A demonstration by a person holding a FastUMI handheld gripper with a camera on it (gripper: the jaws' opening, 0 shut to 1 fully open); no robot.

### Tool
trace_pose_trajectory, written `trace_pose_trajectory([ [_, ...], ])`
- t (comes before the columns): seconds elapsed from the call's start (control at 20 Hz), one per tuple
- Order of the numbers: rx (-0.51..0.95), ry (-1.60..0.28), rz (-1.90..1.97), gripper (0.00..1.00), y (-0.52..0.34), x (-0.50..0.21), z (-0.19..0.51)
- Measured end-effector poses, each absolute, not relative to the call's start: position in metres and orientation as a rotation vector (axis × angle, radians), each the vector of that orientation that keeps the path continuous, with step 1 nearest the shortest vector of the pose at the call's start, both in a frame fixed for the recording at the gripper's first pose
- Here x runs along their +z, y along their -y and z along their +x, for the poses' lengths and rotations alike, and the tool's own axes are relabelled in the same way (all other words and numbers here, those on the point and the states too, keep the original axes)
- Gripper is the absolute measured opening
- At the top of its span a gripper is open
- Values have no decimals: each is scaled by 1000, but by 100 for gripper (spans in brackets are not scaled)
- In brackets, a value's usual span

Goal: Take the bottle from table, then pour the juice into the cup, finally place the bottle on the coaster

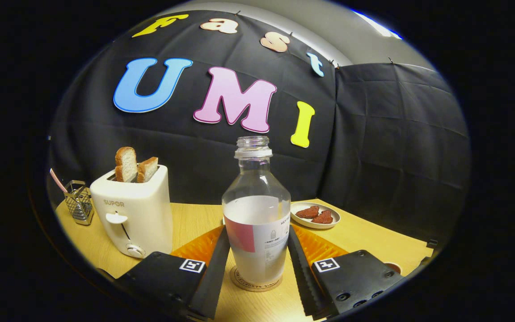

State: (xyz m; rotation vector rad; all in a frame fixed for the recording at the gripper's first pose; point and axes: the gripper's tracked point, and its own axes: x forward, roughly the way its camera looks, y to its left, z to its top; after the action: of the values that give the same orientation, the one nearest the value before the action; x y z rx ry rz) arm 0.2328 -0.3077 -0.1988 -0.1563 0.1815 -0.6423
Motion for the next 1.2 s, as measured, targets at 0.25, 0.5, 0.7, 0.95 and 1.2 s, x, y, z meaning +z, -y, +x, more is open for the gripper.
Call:
trace_pose_trajectory([
  [0.25, -719, -179, -121, 73, 318, -212, 240],
  [0.5, -755, -189, -86, 73, 328, -225, 247],
  [0.7, -763, -188, -73, 73, 333, -233, 251],
  [0.95, -781, -197, -58, 73, 340, -243, 249],
  [1.2, -781, -189, -62, 74, 337, -245, 247],
])
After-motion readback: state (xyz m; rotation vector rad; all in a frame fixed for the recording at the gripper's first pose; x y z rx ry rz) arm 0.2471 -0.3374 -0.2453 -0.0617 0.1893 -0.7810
